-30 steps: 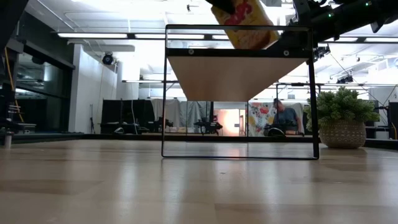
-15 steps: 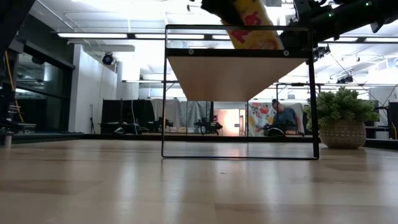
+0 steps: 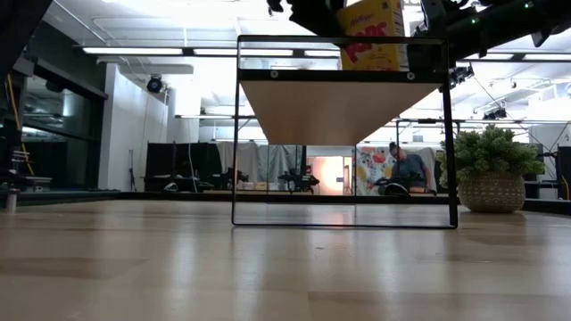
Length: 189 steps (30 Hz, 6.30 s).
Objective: Stack cereal on shelf
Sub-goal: Put the left yellow cereal box on the shelf, then put the red cereal box on the shelf aligned with the red cereal box
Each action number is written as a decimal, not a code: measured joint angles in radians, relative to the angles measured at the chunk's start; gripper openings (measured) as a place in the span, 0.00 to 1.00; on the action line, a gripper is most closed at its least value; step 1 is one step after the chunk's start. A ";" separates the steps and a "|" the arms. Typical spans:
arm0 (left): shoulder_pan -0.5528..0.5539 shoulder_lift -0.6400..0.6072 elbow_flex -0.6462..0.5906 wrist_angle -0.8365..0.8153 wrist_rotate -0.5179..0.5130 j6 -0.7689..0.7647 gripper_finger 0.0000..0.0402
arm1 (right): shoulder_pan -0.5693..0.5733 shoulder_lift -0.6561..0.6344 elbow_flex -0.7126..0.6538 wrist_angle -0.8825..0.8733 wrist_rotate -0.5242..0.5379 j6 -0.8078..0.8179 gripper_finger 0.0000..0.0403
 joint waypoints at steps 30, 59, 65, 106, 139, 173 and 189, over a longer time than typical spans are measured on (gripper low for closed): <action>0.005 -0.059 0.000 0.034 -0.152 0.029 0.57 | 0.000 0.000 0.000 0.004 0.000 0.000 0.00; -0.008 -0.456 -1.003 1.109 0.118 -0.450 0.01 | 0.113 -0.091 0.000 -0.202 -0.014 0.076 0.00; -0.008 -0.396 -0.997 1.206 0.118 -0.502 0.00 | 0.168 -0.041 0.000 -0.149 -0.041 0.096 0.00; 0.125 -0.241 -0.909 1.224 0.114 -0.508 0.00 | 0.268 0.090 -0.001 -0.034 -0.045 0.181 0.00; 0.063 -0.275 -0.911 1.093 0.145 -0.579 0.00 | 0.267 0.075 0.000 0.004 0.105 0.139 0.00; 0.016 -1.066 -1.573 1.484 0.032 -0.569 0.00 | 0.364 0.432 1.120 -1.669 -0.034 0.718 0.60; 0.016 -1.078 -1.574 1.531 0.040 -0.505 0.00 | 0.841 0.665 0.996 -1.685 -0.355 1.619 0.60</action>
